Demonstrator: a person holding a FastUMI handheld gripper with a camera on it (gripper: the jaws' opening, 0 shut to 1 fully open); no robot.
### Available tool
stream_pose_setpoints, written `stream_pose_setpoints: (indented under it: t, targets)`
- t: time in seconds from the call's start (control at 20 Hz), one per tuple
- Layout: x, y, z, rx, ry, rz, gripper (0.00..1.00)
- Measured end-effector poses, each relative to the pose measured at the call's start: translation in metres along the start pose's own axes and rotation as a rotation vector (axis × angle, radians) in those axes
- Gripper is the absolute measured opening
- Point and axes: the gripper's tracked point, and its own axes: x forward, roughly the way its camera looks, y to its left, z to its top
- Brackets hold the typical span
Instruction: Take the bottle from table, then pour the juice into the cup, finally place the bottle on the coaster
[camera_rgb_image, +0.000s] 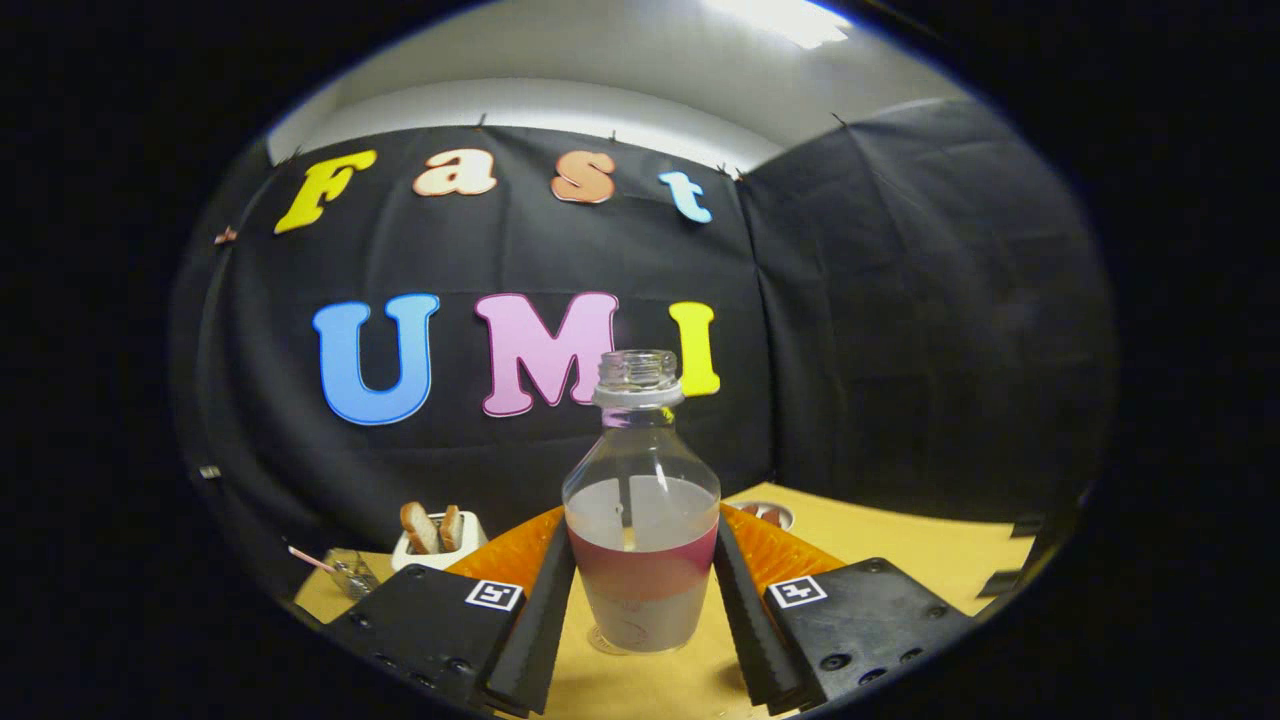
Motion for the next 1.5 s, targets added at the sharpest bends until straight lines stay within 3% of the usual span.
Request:
stream_pose_setpoints:
  t: [0.15,0.3,0.7,0.9,1.15,1.5]
  targets:
    - [0.018,0.028,-0.001,-0.117,-0.013,0.053,0.74]
    - [0.039,0.041,-0.02,-0.166,-0.015,0.037,0.74]
    - [0.084,0.052,-0.136,-0.074,0.134,-0.03,0.74]
    - [0.095,0.058,-0.182,-0.086,0.182,-0.017,0.75]
    - [0.104,0.065,-0.214,-0.103,0.215,-0.003,0.75]
    - [0.111,0.06,-0.226,-0.109,0.23,-0.015,0.75]
